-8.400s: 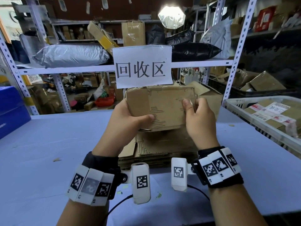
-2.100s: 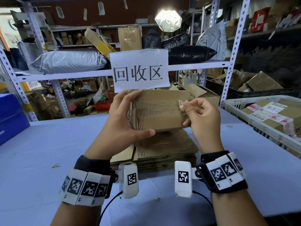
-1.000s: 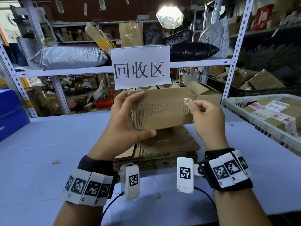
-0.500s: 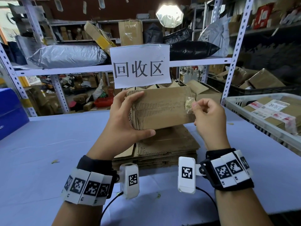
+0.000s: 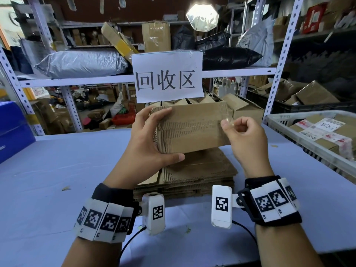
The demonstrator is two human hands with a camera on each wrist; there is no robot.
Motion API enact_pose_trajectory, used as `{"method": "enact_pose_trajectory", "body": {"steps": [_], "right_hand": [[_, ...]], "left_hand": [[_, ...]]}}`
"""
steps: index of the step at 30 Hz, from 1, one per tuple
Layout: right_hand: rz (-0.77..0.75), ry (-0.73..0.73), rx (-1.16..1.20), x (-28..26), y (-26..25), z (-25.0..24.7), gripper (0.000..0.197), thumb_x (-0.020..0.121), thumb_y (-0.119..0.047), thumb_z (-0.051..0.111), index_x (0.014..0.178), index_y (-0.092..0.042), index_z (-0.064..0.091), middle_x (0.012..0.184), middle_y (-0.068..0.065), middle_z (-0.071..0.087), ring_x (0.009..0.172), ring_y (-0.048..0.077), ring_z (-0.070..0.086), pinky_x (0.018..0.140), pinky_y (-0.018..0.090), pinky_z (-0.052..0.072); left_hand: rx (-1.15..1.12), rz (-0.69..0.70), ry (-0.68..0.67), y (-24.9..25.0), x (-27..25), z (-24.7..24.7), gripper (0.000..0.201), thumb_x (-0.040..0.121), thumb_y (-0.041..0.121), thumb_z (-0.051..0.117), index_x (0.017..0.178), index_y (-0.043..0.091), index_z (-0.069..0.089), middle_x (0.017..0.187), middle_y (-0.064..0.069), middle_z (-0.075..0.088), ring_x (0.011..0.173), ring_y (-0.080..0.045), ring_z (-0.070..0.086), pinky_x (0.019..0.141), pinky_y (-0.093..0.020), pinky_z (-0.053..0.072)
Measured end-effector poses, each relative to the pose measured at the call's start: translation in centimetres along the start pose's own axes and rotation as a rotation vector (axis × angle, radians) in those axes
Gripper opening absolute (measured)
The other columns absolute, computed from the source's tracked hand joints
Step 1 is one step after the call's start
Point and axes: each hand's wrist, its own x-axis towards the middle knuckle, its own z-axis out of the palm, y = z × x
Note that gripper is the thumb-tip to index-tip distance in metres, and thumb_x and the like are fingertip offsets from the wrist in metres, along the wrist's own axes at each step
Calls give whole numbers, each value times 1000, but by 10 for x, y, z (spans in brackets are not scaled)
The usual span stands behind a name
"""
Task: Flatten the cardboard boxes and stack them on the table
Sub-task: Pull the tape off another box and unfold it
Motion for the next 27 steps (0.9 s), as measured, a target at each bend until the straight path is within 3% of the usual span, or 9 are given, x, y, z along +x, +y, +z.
{"method": "enact_pose_trajectory", "body": {"steps": [2, 5, 9, 13, 18, 23, 25, 27], "right_hand": [[-18, 12, -25, -1, 1, 0, 24, 89, -49, 68, 85, -30, 55, 80, -12, 58, 68, -11, 53, 53, 9, 38], [-37, 36, -10, -1, 1, -1, 20, 93, -44, 66, 82, -30, 58, 77, -13, 59, 69, -6, 55, 55, 9, 38], [-41, 36, 2, 0, 1, -3, 17, 96, -41, 63, 83, -30, 62, 81, -12, 64, 77, 7, 59, 68, 32, 49], [-14, 35, -1, 3, 4, -3, 16, 97, -39, 61, 90, -26, 66, 98, 1, 67, 91, 20, 62, 81, 45, 55], [33, 16, 59, 3, 9, -3, 21, 100, -33, 55, 80, -34, 62, 71, -10, 62, 68, 13, 57, 66, 31, 46], [98, 15, 99, 4, 12, -3, 28, 103, -31, 52, 78, -34, 64, 70, 2, 63, 66, 20, 55, 67, 36, 48], [128, 7, 118, 4, 12, -2, 30, 103, -31, 51, 79, -27, 67, 69, 2, 62, 64, 20, 52, 66, 36, 45], [166, -1, 173, 4, 11, -2, 28, 104, -30, 50, 91, -21, 73, 70, -1, 62, 62, 16, 49, 66, 34, 43]], "left_hand": [[-2, 3, 0, 0, 0, 0, 101, 55, 55, 87, 145, 48, 42, 152, 14, 23, 146, -10, 29, 119, -39, 36], [-1, 4, -2, 0, 0, 0, 101, 54, 55, 86, 144, 49, 41, 152, 15, 23, 146, -10, 29, 118, -36, 36], [4, -6, -2, -1, 0, 0, 100, 53, 56, 86, 143, 53, 40, 151, 19, 22, 146, -9, 29, 117, -34, 34], [7, -4, 1, -1, 0, 0, 100, 53, 56, 85, 142, 55, 40, 151, 22, 21, 146, -7, 28, 116, -33, 34], [14, 2, 0, -3, 1, 0, 100, 54, 56, 86, 143, 52, 41, 152, 17, 22, 147, -9, 27, 118, -39, 36], [-3, 4, -18, -4, 2, 0, 100, 54, 53, 87, 143, 52, 41, 151, 20, 22, 147, -6, 26, 119, -43, 37], [-3, -2, -30, -4, 2, -1, 100, 55, 52, 87, 143, 53, 40, 151, 21, 20, 146, -5, 25, 118, -38, 37], [-1, -10, -38, -5, 2, -2, 99, 54, 52, 85, 142, 55, 39, 151, 22, 19, 146, -2, 24, 116, -21, 33]]}}
